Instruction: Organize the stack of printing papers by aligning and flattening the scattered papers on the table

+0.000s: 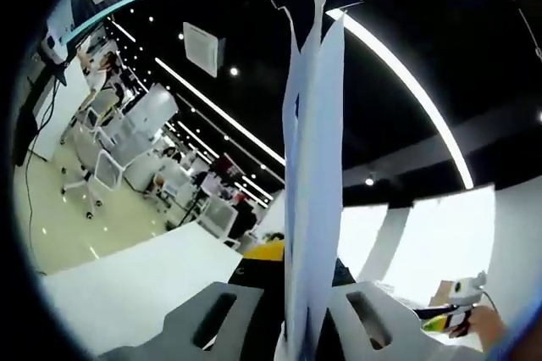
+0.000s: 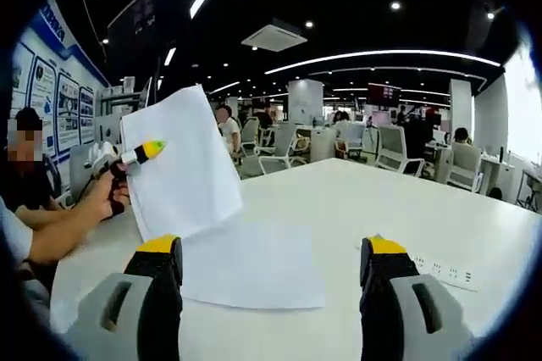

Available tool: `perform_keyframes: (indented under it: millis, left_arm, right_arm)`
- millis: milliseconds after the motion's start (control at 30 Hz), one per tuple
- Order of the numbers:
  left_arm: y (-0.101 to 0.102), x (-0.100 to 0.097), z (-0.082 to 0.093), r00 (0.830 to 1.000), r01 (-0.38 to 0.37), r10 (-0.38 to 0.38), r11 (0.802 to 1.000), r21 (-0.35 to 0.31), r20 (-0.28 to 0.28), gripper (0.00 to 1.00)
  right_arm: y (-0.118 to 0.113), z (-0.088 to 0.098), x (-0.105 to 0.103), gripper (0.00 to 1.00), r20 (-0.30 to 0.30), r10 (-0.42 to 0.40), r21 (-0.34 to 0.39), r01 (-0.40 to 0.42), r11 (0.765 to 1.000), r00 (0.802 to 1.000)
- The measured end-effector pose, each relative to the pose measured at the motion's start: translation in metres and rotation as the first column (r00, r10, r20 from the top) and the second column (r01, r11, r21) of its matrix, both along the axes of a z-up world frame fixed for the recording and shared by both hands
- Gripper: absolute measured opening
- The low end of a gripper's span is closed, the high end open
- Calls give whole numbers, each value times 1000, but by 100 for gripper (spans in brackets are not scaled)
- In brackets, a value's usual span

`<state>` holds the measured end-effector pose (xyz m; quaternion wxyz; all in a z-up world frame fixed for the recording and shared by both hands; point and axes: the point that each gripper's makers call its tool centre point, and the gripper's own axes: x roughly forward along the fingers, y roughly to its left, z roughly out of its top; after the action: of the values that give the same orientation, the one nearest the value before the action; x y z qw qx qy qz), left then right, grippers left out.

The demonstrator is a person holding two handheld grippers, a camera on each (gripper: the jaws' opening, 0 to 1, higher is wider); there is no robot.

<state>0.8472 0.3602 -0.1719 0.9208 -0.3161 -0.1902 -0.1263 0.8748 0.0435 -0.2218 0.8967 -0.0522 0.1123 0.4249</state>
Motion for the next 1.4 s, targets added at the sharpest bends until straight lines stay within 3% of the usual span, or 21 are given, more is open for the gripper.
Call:
perform_keyframes:
  millis: [400,533,700,1400]
  left_arm:
    - [3,-3,2,1000,-1,1,1000,-16,13,6]
    - [8,-3,3,1000,5,-4,998,-56,17,6]
    - [0,-5,8,1000,1,0,1000,-8,29,6]
    - [2,-3,0,1000,-5,5,1000,-15,11,6]
  right_arm:
    - [8,-2,-5,83,11,27,-26,-27,999,1000]
    - [5,-3,-3,83,10,16,-30,-15,999,1000]
    - [0,-6,-2,84,-1,10,-25,-10,1000,1000]
    - [4,-15,2,84,-4,18,-52,-18,998,1000]
